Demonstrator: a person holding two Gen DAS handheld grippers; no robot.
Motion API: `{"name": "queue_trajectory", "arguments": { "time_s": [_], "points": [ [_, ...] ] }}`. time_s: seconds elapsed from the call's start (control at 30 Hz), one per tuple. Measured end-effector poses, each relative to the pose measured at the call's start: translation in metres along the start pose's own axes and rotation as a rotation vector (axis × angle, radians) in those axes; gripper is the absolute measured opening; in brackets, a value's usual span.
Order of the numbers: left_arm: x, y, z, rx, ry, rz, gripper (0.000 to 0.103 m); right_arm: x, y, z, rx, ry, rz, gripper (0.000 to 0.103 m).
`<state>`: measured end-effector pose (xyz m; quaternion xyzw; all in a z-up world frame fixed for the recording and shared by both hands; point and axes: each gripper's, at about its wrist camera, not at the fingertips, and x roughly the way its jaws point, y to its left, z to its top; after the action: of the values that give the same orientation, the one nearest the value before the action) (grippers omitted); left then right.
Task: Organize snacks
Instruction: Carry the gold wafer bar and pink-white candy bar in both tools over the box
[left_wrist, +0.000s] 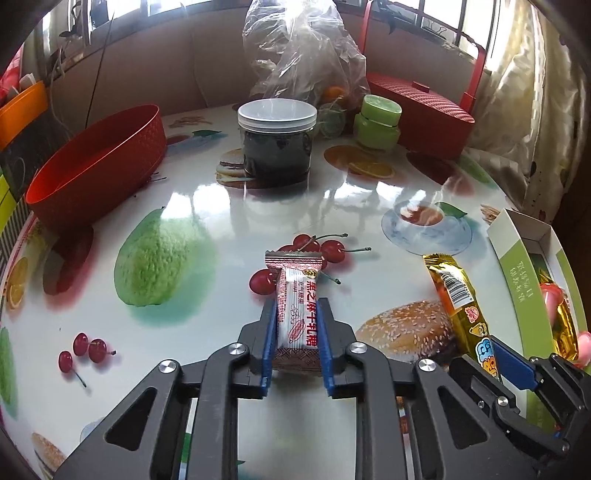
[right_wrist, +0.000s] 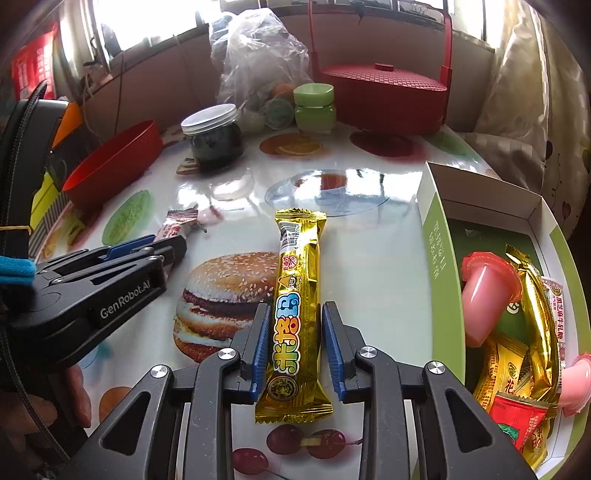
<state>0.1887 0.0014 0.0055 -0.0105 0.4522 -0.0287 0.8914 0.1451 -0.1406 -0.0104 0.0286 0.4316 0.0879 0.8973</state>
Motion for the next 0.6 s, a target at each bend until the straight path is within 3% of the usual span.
{"name": "queue_trajectory", "arguments": {
  "time_s": [0.6],
  "points": [
    [-0.032,0.013,-0.012,-0.047,-0.053,-0.042,0.021,-0.006,0.007,-0.001,-0.041,-0.011,-0.001,0.022]
  ]
}}
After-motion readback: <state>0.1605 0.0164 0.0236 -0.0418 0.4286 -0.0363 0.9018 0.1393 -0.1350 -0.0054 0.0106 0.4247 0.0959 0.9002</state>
